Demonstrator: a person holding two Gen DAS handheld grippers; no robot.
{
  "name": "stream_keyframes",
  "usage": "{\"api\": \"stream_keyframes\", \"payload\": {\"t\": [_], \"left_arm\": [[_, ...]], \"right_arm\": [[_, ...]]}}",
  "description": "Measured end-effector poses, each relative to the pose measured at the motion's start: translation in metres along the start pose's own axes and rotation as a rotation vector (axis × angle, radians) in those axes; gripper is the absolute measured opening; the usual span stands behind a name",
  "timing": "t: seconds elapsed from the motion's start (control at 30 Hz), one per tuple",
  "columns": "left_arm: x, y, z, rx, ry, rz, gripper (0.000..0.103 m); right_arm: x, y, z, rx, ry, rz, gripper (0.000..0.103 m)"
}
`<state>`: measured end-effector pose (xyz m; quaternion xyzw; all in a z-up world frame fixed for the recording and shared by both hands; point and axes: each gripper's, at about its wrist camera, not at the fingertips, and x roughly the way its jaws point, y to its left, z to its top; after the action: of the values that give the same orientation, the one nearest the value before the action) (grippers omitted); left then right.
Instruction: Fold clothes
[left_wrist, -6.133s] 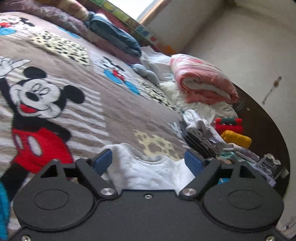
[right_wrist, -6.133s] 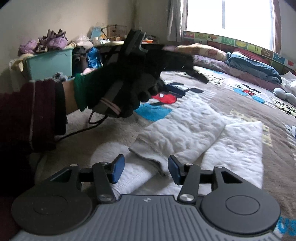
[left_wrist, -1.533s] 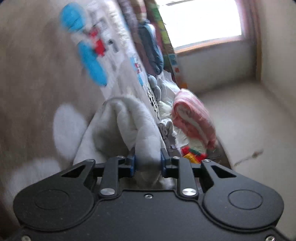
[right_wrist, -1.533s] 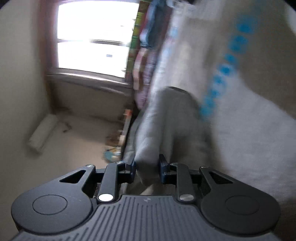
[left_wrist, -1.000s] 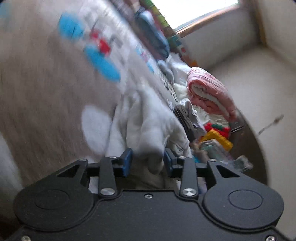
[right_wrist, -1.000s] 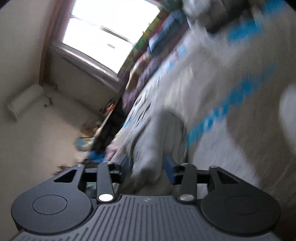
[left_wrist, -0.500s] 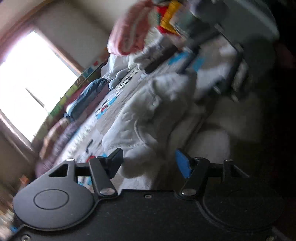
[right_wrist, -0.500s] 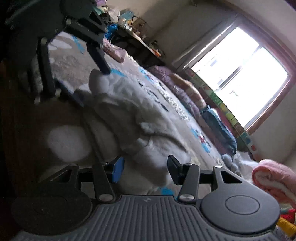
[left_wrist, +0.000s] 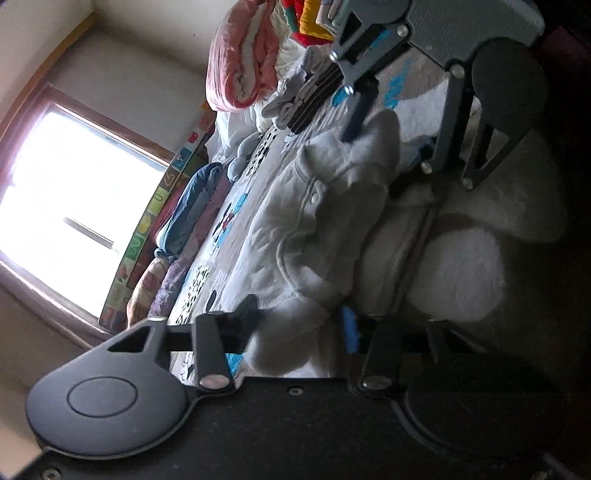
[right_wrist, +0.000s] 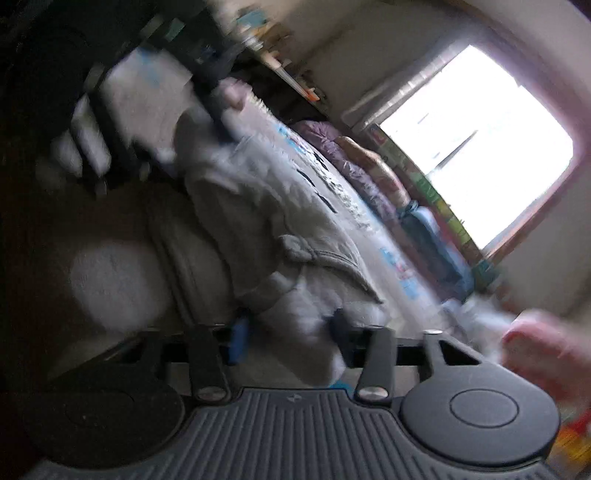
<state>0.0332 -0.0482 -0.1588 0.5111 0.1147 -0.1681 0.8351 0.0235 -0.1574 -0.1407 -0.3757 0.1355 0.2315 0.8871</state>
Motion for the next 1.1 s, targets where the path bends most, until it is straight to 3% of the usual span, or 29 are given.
{"api": "stream_keyframes", "payload": {"t": [0.07,0.17,0.23,0.37,0.47,0.5,0.57,0.67,0.83,0.97,1.1], "left_arm": [[-0.005,0.019,0.003,-0.165,-0.029,-0.041,0.016],[-0.013,0.058,0.002,-0.496,-0.090,-0.141,0.015],[-0.007,0.058,-0.002,-0.564,-0.069,-0.184,0.014],[0.009,0.048,-0.008,-0.647,-0.002,-0.252,0.014],[0.013,0.040,-0.007,-0.642,-0.004,-0.282,0.015],[0.009,0.040,-0.006,-0.630,-0.011,-0.283,0.020],[0.001,0.042,-0.006,-0.609,-0.037,-0.316,0.044],[-0.014,0.056,-0.009,-0.623,-0.105,-0.359,0.049],[-0.023,0.086,-0.023,-0.798,-0.232,-0.276,0.047],[0.002,0.099,-0.021,-0.916,-0.239,-0.214,0.046],[0.031,0.103,-0.019,-0.959,-0.238,-0.179,0.042]], "right_arm": [[-0.011,-0.025,0.002,0.206,-0.065,0.045,0.024],[-0.030,-0.062,-0.006,0.529,-0.145,0.133,0.024],[-0.030,-0.070,-0.021,0.629,-0.127,0.167,0.024],[-0.013,-0.054,-0.030,0.539,-0.031,0.205,0.028],[-0.008,-0.042,-0.027,0.444,0.005,0.194,0.035],[-0.012,-0.039,-0.023,0.408,0.010,0.187,0.037],[-0.023,-0.035,-0.019,0.368,-0.007,0.195,0.049],[-0.044,-0.044,-0.015,0.398,-0.066,0.214,0.049],[-0.056,-0.064,-0.006,0.485,-0.235,0.125,0.048],[-0.029,-0.086,0.000,0.564,-0.269,0.119,0.044],[0.002,-0.104,-0.005,0.650,-0.261,0.146,0.044]]}}
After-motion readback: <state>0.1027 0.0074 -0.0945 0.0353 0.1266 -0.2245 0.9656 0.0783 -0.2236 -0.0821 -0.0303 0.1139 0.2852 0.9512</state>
